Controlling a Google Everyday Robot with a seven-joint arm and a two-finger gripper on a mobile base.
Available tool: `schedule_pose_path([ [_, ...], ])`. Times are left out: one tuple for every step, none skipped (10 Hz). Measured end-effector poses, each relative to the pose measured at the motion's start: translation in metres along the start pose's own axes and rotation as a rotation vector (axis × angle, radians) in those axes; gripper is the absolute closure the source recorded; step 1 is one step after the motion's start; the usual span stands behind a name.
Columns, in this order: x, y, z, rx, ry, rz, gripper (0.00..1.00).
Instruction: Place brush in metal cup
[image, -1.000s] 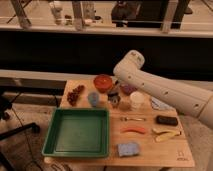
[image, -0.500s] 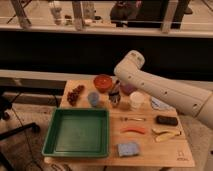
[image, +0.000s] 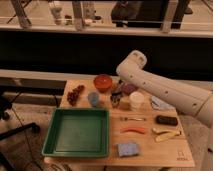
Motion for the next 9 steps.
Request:
schedule_pose_path([
  [0.002, 0.001, 0.003, -0.002, -0.002, 0.005, 1.0],
  [0.003, 0.002, 0.007, -0.004, -0.006, 0.01, 1.0],
  [0.004, 0.002, 0.01, -0.004, -0.011, 0.015, 1.0],
  [0.004, 0.002, 0.013, -0.002, -0.016, 0.019, 1.0],
  [0.003, 0.001, 0.015, 0.0, -0.02, 0.019, 1.0],
  [0.001, -0.003, 0.018, 0.004, -0.026, 0.019, 1.0],
  [0.0, -0.003, 0.019, 0.005, -0.029, 0.019, 1.0],
  [-0.002, -0.004, 0.02, 0.007, -0.032, 0.018, 1.0],
  [-0.003, -0.004, 0.021, 0.008, -0.035, 0.017, 1.0],
])
